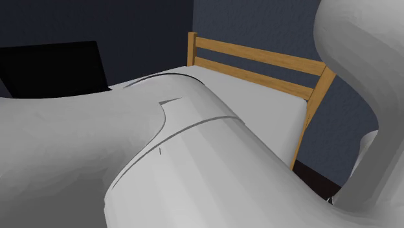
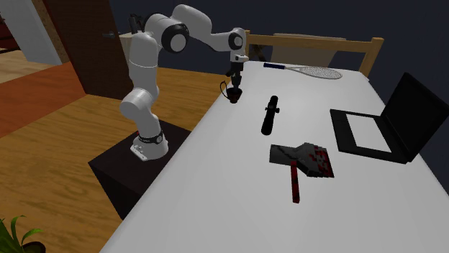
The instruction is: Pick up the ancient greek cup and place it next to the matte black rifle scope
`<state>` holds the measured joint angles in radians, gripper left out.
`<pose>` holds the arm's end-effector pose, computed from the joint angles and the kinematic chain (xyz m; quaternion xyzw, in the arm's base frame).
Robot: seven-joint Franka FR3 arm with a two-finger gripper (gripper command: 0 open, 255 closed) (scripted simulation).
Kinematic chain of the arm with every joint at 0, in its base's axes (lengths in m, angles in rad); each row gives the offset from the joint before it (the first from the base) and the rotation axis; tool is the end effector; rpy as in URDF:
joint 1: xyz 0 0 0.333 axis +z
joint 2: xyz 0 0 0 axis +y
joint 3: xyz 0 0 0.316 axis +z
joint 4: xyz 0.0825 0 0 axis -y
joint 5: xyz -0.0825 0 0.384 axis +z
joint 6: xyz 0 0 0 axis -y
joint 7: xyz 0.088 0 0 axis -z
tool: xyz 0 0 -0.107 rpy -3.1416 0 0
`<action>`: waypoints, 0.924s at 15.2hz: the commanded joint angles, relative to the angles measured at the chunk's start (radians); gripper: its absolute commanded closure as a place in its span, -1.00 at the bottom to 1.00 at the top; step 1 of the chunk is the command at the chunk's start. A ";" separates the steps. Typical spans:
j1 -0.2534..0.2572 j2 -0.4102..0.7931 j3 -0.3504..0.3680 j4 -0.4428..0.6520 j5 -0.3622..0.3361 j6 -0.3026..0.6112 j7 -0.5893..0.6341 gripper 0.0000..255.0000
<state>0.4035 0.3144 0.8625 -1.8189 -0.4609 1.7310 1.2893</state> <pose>0.2438 0.5341 0.3986 0.9837 0.0621 0.0570 0.1591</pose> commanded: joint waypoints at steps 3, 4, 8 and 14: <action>-0.001 -0.001 0.000 -0.002 0.000 0.002 0.000 1.00; -0.001 -0.001 0.000 -0.002 0.000 0.002 0.000 1.00; -0.001 -0.001 0.000 -0.002 0.000 0.002 0.000 -1.00; 0.037 0.007 0.011 0.128 0.011 -0.123 -0.010 -1.00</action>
<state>0.4331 0.3227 0.8704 -1.7209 -0.4542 1.6402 1.2832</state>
